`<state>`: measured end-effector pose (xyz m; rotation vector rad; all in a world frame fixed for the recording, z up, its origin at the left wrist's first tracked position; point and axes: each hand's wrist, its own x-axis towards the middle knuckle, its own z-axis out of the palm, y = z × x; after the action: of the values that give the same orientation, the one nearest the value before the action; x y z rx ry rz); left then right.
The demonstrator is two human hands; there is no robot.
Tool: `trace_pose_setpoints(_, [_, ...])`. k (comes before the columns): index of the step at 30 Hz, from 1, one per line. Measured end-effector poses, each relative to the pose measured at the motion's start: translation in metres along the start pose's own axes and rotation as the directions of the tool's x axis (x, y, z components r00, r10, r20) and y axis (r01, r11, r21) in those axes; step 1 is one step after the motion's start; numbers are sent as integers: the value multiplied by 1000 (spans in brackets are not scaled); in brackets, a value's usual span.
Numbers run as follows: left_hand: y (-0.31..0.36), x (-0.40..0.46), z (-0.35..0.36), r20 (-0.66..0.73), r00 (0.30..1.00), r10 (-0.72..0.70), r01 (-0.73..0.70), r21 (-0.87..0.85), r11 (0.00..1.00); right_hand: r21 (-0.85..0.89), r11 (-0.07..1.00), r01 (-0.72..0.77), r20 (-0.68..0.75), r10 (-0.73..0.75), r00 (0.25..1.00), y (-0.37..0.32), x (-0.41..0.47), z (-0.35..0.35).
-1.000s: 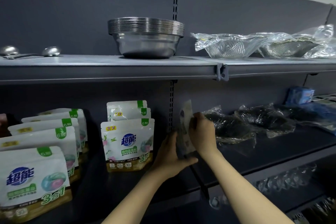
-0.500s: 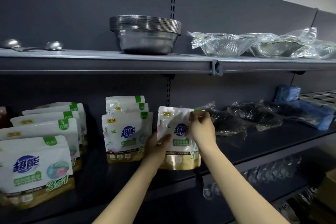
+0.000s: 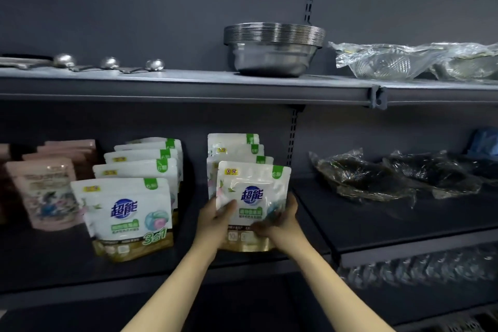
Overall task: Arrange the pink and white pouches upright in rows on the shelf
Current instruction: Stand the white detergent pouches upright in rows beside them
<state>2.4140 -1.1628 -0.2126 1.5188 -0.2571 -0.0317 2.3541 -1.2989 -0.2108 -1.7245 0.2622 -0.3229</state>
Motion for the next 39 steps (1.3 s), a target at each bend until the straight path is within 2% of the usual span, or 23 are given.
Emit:
trace_pose_setpoints(4, [-10,6,-22,-34,999,-10,15,148,989,-251,967,51,-35,-62,997,0,1,21])
trace_pose_setpoints(6, [-14,6,-28,-35,999,-37,42,170,985,-287,953,100,-58,-122,991,8,2,28])
trace_pose_setpoints(13, [-14,3,-25,2,991,-136,134,136,982,-327,939,107,-105,-148,983,16,2,30])
trace_pose_setpoints(17, [-15,0,-21,6,993,-121,120,108,987,-353,932,86,-129,-140,982,17,6,28])
trace_pose_setpoints(22, [-21,0,-23,28,989,-146,139,171,975,-377,924,56,-145,-119,982,16,6,26])
trace_pose_setpoints(33, [-25,6,-20,40,992,-119,112,152,982,-361,931,58,-168,-126,978,18,19,27])
trace_pose_setpoints(36, [-33,13,-24,-26,991,-128,131,193,972,-325,945,39,-159,-95,983,24,23,23])
trace_pose_setpoints(39, [-36,25,-33,-163,984,-67,102,221,970,-287,958,2,-186,-58,981,26,28,13])
